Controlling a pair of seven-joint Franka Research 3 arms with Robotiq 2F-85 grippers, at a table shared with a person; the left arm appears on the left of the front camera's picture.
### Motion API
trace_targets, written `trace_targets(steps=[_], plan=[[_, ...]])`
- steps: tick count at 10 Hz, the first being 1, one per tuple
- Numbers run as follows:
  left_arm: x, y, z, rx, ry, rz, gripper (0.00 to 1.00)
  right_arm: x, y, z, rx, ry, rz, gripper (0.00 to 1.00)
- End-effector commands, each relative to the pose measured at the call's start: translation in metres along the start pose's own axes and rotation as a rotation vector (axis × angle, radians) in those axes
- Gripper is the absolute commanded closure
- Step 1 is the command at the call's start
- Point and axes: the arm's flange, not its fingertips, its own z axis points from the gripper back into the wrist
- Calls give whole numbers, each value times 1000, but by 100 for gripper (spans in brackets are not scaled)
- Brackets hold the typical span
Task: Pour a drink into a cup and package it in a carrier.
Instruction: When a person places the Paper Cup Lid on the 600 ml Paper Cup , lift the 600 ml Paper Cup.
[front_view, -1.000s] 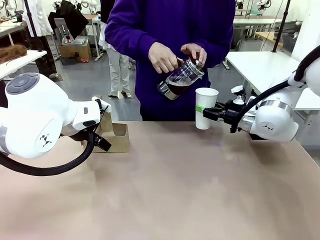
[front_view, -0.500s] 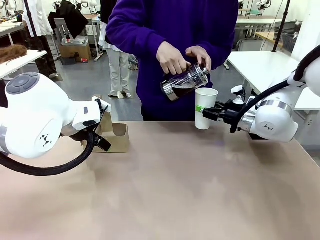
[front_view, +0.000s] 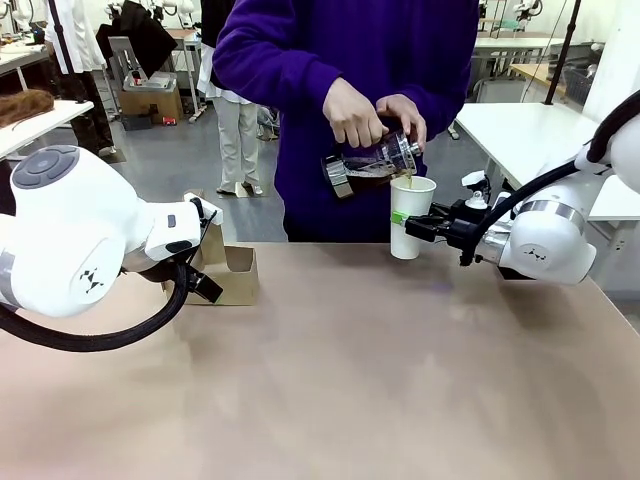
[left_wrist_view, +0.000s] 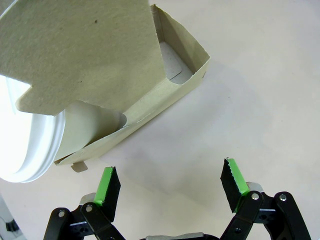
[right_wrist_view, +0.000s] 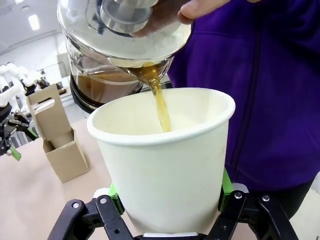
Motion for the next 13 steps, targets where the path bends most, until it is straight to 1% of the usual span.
trace_targets(steps=[1,13], plan=[[0,0,0,-1,-1,0,0,0,2,-1,-4,-7,-12,20],[0,0,0,-1,-1,0,0,0,2,-1,-4,-7,-12,20]])
